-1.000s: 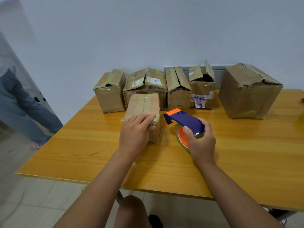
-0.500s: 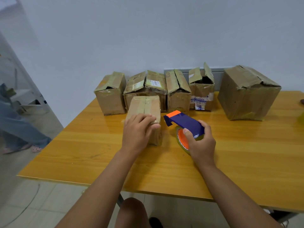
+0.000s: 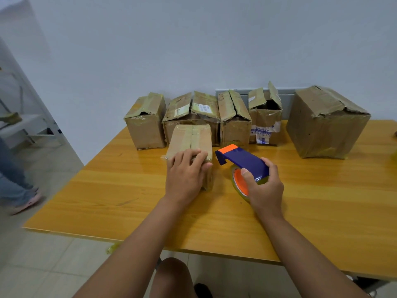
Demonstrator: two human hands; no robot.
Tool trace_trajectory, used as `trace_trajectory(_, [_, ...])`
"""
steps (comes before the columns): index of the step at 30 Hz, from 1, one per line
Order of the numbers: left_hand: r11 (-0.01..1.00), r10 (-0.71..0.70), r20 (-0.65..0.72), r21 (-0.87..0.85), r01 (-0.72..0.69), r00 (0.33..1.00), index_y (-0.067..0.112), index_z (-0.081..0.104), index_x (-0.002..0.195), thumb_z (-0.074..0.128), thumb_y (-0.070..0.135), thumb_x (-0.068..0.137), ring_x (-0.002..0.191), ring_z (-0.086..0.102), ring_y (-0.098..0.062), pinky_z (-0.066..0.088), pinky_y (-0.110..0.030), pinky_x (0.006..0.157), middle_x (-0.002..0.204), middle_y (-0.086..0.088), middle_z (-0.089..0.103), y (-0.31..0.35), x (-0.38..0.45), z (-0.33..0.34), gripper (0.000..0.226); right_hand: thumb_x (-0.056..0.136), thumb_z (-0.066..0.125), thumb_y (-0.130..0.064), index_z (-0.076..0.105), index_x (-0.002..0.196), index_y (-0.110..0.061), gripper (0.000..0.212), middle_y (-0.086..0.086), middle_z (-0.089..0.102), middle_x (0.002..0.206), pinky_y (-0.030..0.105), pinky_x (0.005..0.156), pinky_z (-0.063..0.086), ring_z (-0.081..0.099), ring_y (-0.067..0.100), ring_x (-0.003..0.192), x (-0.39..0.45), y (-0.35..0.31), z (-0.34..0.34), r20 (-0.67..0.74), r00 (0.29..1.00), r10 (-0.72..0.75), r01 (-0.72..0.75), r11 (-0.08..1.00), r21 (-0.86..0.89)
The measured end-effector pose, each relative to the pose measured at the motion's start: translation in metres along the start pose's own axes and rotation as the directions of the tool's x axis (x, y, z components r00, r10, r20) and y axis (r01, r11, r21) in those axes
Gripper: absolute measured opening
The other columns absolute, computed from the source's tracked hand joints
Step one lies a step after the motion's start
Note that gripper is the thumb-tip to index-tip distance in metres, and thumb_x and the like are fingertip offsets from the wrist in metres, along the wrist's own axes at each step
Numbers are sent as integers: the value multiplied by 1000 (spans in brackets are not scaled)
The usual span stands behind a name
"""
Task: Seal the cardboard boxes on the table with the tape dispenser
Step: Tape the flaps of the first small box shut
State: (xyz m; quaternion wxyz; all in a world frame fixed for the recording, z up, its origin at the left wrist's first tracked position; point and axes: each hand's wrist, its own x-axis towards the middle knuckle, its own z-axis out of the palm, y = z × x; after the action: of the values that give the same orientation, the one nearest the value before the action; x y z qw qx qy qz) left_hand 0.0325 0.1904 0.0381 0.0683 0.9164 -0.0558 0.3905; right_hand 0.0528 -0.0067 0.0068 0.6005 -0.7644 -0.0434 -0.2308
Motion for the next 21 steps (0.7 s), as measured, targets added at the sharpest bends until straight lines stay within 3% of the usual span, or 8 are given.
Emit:
trace_trajectory(2, [999,25,40,-36,-24,999,23,64,121,39,42,100,114,53,-21,27,-31,94,121,3,63,-1,0,-10,38,86,74,-28,46,138,-15,60,-10,49,115,-1,67,40,49,-18,96,0,-1,0,5,1000,0,0,1000,0])
trace_trajectory(4, [999,45,63,-9,-45,997,31,61,129,36,43,100,130,45,-21,23,-39,101,129,12,61,-8,1,-21,40,86,74,-28,46,137,-16,60,-11,49,116,0,68,39,49,-17,95,0,-2,0,7,1000,1,-1,1000,2])
trace_trajectory(7, [996,-15,98,-91,24,995,35,51,140,36,43,100,140,33,-20,19,-48,109,138,16,53,-23,4,-31,43,86,74,-28,46,137,-16,60,-11,49,117,4,69,40,50,-12,95,-1,-3,0,4,1000,2,-2,1000,4])
trace_trajectory(9, [982,-58,116,-170,77,992,29,55,136,41,43,99,130,43,-18,34,-49,106,137,10,57,-34,3,-30,42,86,74,-29,46,138,-16,60,-11,48,118,5,70,41,51,-8,94,-1,-3,0,4,1000,3,-3,1000,4])
trace_trajectory(12, [984,-107,54,-139,114,993,22,69,117,47,50,95,101,49,-17,51,-43,78,116,6,68,-37,2,-24,41,86,74,-29,46,138,-17,60,-11,48,118,5,71,41,51,-6,94,-1,-4,0,2,1000,8,-8,1000,5])
trace_trajectory(14, [986,-159,16,-45,160,987,23,72,110,50,56,92,92,47,-19,47,-38,71,106,5,69,-29,4,-23,44,86,74,-29,46,138,-16,61,-11,48,118,7,72,41,51,-2,94,-1,-4,0,-1,1000,8,-8,1000,2])
trace_trajectory(16, [984,-180,30,17,179,983,25,70,112,52,57,92,94,47,-19,41,-35,73,107,6,68,-23,4,-23,41,86,73,-30,45,139,-17,62,-11,47,119,8,72,41,50,1,94,-1,-5,0,2,1000,10,-10,1000,0])
trace_trajectory(21, [987,-152,-2,52,151,988,29,71,108,58,48,93,97,45,-17,28,-35,77,105,9,69,-29,-1,-25,27,86,73,-30,46,138,-16,61,-11,48,118,6,71,40,50,-8,93,-1,-5,-1,2,1000,9,-9,1000,-1])
